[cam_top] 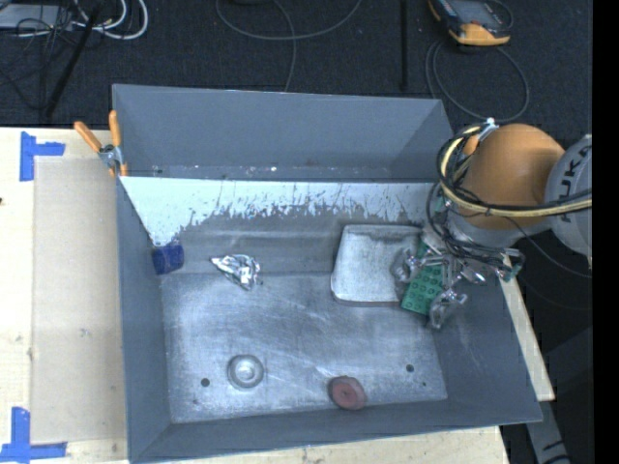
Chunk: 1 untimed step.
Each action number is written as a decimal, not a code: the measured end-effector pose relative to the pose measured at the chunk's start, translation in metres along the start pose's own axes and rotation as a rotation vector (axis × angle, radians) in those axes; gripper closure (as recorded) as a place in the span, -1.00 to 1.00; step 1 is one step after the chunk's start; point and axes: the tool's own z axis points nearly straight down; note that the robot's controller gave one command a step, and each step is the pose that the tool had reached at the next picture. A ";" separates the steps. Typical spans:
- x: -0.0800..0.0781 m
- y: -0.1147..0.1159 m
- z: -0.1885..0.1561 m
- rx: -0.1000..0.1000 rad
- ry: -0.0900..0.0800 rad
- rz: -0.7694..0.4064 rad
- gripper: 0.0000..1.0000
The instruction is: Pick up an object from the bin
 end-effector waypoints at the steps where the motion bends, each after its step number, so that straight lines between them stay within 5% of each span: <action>1: -0.002 0.000 -0.001 0.005 -0.007 -0.006 1.00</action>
Offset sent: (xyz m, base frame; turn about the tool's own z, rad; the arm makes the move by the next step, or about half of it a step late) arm 0.0000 0.0000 0.0000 0.0000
